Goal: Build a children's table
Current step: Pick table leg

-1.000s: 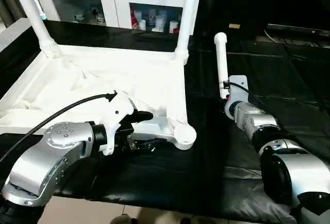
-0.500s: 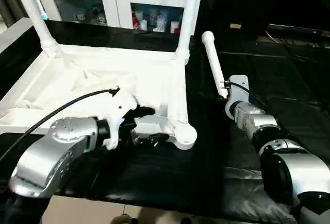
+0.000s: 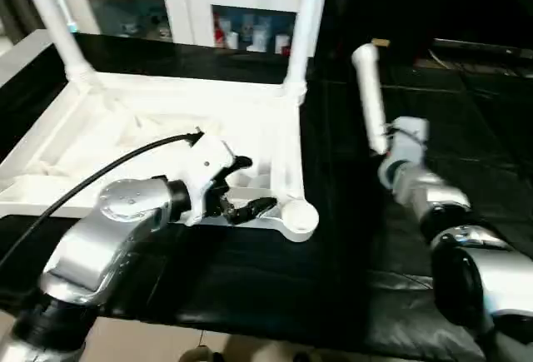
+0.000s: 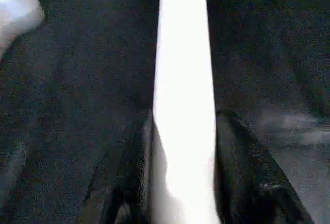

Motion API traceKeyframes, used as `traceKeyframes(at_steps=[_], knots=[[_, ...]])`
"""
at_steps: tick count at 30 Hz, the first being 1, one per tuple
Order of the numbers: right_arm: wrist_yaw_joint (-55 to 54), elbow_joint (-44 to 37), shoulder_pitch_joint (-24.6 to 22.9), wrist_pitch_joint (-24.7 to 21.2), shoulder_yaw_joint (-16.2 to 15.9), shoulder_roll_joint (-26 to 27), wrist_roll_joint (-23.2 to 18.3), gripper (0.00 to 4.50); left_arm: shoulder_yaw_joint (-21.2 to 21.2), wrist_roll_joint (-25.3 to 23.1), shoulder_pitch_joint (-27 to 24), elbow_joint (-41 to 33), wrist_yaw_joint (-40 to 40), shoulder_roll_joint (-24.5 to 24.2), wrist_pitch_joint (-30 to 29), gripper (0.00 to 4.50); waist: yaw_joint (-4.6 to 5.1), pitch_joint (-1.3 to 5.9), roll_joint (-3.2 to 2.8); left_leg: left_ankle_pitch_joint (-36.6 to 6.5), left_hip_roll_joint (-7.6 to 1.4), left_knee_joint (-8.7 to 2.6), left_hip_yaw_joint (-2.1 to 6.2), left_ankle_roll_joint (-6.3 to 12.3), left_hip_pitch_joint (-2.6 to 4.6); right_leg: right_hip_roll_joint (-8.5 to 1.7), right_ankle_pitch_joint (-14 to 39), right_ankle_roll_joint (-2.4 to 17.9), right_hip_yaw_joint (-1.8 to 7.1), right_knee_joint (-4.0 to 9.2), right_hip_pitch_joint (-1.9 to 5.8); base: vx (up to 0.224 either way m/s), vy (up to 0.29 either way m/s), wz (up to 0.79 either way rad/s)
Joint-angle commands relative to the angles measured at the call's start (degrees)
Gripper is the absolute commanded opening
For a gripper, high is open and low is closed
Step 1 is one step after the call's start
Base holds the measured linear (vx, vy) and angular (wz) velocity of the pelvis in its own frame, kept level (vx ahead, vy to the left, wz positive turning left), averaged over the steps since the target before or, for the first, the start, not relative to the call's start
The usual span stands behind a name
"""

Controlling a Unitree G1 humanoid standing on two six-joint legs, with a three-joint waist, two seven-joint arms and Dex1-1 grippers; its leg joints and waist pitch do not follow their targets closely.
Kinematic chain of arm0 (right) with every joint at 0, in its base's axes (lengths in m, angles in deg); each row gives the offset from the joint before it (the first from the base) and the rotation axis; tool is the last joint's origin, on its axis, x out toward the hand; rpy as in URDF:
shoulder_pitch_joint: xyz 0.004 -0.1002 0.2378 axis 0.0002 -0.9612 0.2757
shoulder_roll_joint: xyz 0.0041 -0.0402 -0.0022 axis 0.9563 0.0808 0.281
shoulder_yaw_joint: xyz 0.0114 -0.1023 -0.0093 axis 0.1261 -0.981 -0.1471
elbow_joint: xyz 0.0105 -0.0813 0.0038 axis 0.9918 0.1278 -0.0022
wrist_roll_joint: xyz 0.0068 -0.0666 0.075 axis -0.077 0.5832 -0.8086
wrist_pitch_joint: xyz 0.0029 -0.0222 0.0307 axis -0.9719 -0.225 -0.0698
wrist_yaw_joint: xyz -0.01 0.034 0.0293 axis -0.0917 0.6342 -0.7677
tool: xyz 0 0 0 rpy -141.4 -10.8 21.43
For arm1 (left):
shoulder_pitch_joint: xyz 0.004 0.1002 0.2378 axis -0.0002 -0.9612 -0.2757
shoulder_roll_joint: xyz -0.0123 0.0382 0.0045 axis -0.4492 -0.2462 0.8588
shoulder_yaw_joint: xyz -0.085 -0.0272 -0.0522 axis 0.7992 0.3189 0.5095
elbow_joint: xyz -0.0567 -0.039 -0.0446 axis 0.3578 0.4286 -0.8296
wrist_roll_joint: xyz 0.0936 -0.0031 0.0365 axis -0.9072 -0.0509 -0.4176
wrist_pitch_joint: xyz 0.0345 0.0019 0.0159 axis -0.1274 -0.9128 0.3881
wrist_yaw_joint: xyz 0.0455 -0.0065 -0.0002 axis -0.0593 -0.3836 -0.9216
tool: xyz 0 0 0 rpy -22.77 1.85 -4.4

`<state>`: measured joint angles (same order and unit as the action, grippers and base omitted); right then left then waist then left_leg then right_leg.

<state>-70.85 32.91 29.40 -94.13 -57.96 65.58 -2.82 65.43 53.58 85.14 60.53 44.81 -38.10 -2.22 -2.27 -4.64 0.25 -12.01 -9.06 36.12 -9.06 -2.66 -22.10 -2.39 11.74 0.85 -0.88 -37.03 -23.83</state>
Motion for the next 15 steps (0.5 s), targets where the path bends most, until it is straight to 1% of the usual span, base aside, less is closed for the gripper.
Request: traceKeyframes(at_steps=[1, 2, 3, 4, 5, 6, 7, 8, 9, 10, 11, 12, 13, 14, 15], knots=[[3.11, -11.71, -3.24, 0.04, 1.83, -0.44, -3.43, 1.30, -0.76, -1.62, 1.36, 1.19, -0.81, 0.89, 2.79, 4.50, -0.33, 5.12, -1.01, -0.92, -2.72, -3.67, 0.36, 2.84, 0.50, -4.37, -5.51, 16.36, 2.09, 3.14, 4.24, 0.000, 0.000, 0.00], [5.38, -22.11, -7.92, -1.70, 3.32, 0.15, -7.04, 1.30, -0.83, -2.20, 2.00, 2.07, -1.50, 1.83, 4.25, 4.50, -0.53, 4.77, -0.74, -1.71, -2.66, -3.72, 0.25, 3.13, 0.42, -4.15, -5.06, 14.60, 2.40, 3.74, 4.59, 0.000, 0.000, 0.00], [7.18, -29.97, -11.62, -2.91, 4.37, 0.77, -10.18, 1.30, -0.85, -2.51, 2.41, 2.55, -1.92, 2.46, 5.19, 4.50, -0.57, 5.08, -0.76, -1.20, -2.99, -3.85, 0.46, 3.33, 0.68, -4.19, -6.26, 14.36, 2.29, 3.49, 4.47, 0.000, 0.000, 0.00], [7.48, -31.27, -12.25, -3.11, 4.54, 0.88, -10.72, 1.30, -0.86, -2.57, 2.48, 2.63, -1.99, 2.56, 5.35, 4.50, -0.78, 5.08, -0.62, -1.13, -3.02, -3.92, 0.37, 3.59, 0.74, -4.27, -6.36, 13.99, 2.31, 3.63, 4.46, 0.000, 0.000, 0.00], [8.25, -34.70, -13.88, -3.66, 4.98, 1.15, -12.14, 1.30, -0.88, -2.73, 2.66, 2.84, -2.19, 2.83, 5.78, 4.50, -0.76, 5.20, -0.59, -1.00, -2.94, -3.92, 0.38, 3.77, 0.72, -4.23, -5.95, 14.37, 2.28, 3.61, 4.44, 0.000, 0.000, 0.00], [9.40, -36.86, -15.14, -3.88, 4.92, 1.22, -13.31, 1.30, -0.86, -2.87, 2.88, 3.01, -2.47, 3.05, 5.98, 4.50, -0.68, 5.05, -0.68, -1.80, -2.97, -4.09, 0.45, 3.18, 0.61, -4.32, -3.63, 14.80, 2.16, 3.74, 4.29, 0.000, 0.000, 0.00], [13.61, -44.19, -19.48, -4.57, 4.51, 1.38, -17.38, 1.30, -0.78, -3.34, 3.66, 3.62, -3.46, 3.84, 6.63, 4.50, -0.64, 4.81, -0.98, -3.28, -2.83, -4.15, 0.36, 2.90, 0.67, -4.17, -1.54, 14.62, 2.19, 4.14, 4.16, 0.000, 0.000, 0.00], [13.61, -44.19, -19.48, -4.57, 4.51, 1.38, -17.38, 1.30, -0.78, -3.34, 3.66, 3.62, -3.46, 3.84, 6.63, 4.50, -0.80, 4.79, -0.94, -5.77, -3.15, -4.14, 0.33, 2.55, 1.02, -4.32, 1.22, 13.94, 2.39, 4.48, 4.03, 0.000, 0.000, 0.00], [17.53, -51.11, -23.47, -6.81, 4.10, 0.82, -22.47, 1.30, -1.05, -4.99, 4.82, 4.58, -4.51, 4.31, 9.72, 4.50, -0.53, 4.70, -0.62, -6.00, -3.05, -4.44, 0.47, 2.02, 0.67, -4.28, 3.47, 13.71, 2.19, 4.54, 4.18, 0.000, 0.000, 0.00], [19.29, -54.40, -25.19, -7.97, 3.98, 0.47, -24.87, 1.30, -1.12, -5.84, 5.37, 4.88, -4.83, 4.52, 12.20, 4.50, -0.87, 4.54, -0.78, -7.00, -3.06, -4.38, 0.44, 2.33, 0.99, -4.20, 5.29, 12.64, 2.37, 5.14, 4.03, 0.000, 0.000, 0.00], [19.96, -55.69, -25.82, -8.54, 3.98, 0.29, -25.89, 1.30, -1.11, -6.11, 5.60, 4.91, -4.86, 4.64, 13.50, 4.50, -0.89, 4.62, -0.77, -7.03, -3.21, -4.41, 0.48, 2.28, 0.99, -4.30, 5.31, 12.34, 2.41, 5.05, 4.09, 0.000, 0.000, 0.00], [22.35, -62.23, -28.79, -10.80, 4.30, -0.41, -29.84, 1.30, -0.16, -5.83, 6.49, 4.24, -5.16, 6.06, 17.53, 4.50, -0.94, 4.69, -0.99, -6.55, -3.28, -4.55, 0.64, 2.34, 0.74, -4.33, 5.38, 11.80, 2.33, 5.01, 4.20, 0.000, 0.000, 0.00], [22.35, -62.23, -28.79, -10.80, 4.30, -0.41, -29.84, 1.30, -0.16, -5.83, 6.49, 4.24, -5.16, 6.06, 17.53, 4.50, -0.90, 4.78, -0.75, -6.24, -3.36, -4.49, 0.61, 2.19, 0.77, -4.39, 4.92, 11.82, 2.26, 4.88, 4.11, 0.000, 0.000, 0.00], [23.69, -65.77, -30.11, -12.37, 4.47, -0.99, -32.07, 1.30, 0.58, -5.43, 6.88, 3.31, -5.65, 6.99, 18.98, 4.50, -0.87, 4.65, -0.80, -5.93, -3.23, -4.62, 0.68, 2.23, 0.61, -4.36, 4.98, 11.90, 2.20, 4.95, 4.20, 0.000, 0.000, 0.00], [25.28, -70.26, -31.71, -15.17, 4.40, -1.93, -34.91, 1.30, 0.78, -5.89, 7.34, 2.54, -6.34, 7.53, 20.54, 4.50, -0.93, 4.63, -0.56, -5.85, -3.30, -4.51, 0.56, 2.20, 0.58, -4.45, 5.14, 11.88, 2.27, 5.04, 4.20, 0.000, 0.000, 0.00]])
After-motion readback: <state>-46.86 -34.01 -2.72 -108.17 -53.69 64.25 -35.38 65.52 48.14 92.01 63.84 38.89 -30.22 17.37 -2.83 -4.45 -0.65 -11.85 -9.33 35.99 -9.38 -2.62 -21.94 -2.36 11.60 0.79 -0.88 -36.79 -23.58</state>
